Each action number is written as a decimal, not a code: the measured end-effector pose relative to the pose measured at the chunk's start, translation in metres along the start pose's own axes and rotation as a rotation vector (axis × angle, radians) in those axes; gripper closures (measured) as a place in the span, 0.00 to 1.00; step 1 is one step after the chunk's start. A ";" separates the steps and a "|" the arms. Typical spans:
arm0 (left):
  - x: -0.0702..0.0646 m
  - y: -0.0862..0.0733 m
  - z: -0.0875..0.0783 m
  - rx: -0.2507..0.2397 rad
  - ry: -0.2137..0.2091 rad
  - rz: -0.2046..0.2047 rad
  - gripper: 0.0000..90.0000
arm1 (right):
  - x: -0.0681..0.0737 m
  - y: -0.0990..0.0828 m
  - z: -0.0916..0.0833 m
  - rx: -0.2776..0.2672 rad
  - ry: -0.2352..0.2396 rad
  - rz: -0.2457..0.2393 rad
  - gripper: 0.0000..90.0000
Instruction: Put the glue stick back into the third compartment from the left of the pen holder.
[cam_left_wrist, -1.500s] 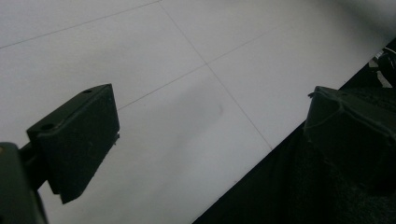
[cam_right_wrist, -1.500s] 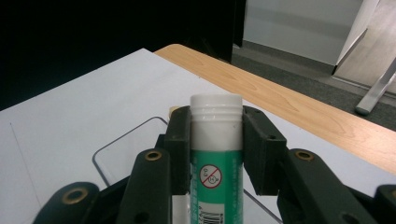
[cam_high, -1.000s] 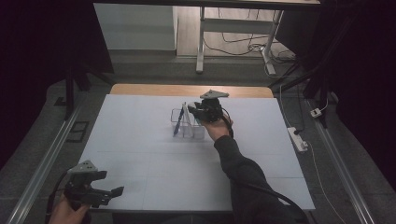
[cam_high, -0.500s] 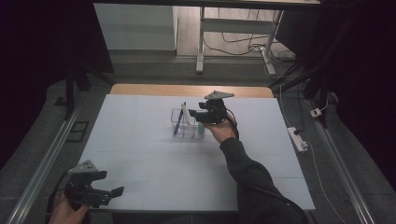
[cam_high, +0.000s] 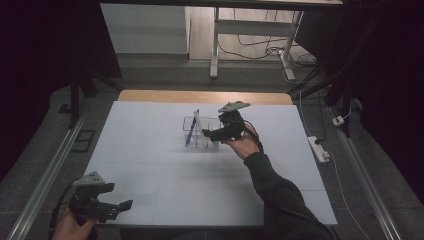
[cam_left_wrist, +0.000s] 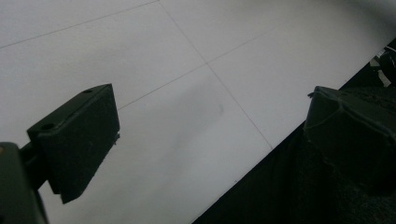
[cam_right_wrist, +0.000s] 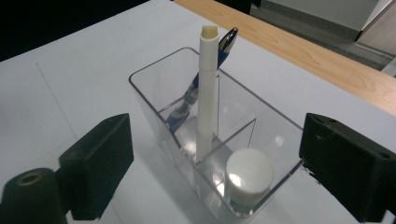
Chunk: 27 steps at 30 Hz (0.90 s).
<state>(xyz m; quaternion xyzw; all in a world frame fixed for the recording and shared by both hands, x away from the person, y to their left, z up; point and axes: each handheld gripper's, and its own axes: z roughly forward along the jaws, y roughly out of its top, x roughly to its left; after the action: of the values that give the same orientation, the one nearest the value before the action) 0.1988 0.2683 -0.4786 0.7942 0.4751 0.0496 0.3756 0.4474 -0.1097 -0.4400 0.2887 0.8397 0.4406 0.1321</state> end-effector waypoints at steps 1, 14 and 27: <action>0.000 0.000 0.000 0.000 0.000 0.000 0.04 | 0.001 -0.001 -0.002 0.000 0.006 0.001 0.10; 0.000 0.000 0.000 -0.001 0.001 -0.005 0.04 | 0.011 -0.016 -0.022 0.063 0.040 -0.005 0.02; 0.001 0.000 -0.001 -0.004 -0.001 -0.004 0.04 | 0.026 -0.047 -0.039 0.129 0.075 -0.042 0.00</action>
<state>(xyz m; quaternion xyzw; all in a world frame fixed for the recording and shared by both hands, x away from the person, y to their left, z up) 0.1986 0.2691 -0.4785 0.7925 0.4763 0.0494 0.3778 0.3903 -0.1411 -0.4549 0.2622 0.8766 0.3931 0.0906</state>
